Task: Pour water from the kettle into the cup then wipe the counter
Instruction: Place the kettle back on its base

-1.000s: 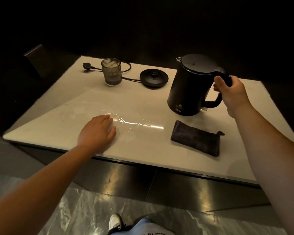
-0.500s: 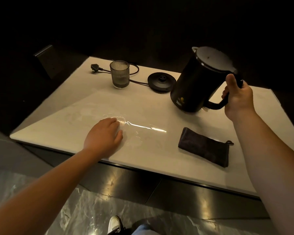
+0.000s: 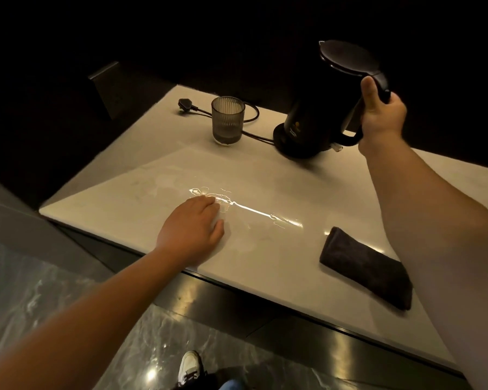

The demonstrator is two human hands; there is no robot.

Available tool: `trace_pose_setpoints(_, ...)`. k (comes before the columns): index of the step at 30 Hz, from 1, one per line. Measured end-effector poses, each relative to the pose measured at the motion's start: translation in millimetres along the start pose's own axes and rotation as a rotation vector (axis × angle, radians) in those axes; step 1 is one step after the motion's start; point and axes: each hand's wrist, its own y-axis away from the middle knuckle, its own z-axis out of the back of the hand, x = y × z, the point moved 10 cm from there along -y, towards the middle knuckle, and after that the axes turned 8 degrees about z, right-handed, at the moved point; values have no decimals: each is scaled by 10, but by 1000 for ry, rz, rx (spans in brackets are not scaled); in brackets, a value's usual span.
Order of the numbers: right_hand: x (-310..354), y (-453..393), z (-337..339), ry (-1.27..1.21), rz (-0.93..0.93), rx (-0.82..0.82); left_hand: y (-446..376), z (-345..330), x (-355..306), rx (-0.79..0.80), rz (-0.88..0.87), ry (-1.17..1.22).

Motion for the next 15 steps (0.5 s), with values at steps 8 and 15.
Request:
trace_pose_setpoints(8,-161,-114,-194,69,-26,44,-1,23,-10,-21,-3,4)
trace_pose_setpoints(15,-106,-38,-339,162,26,120,-10,9,-1,-10,1,-7)
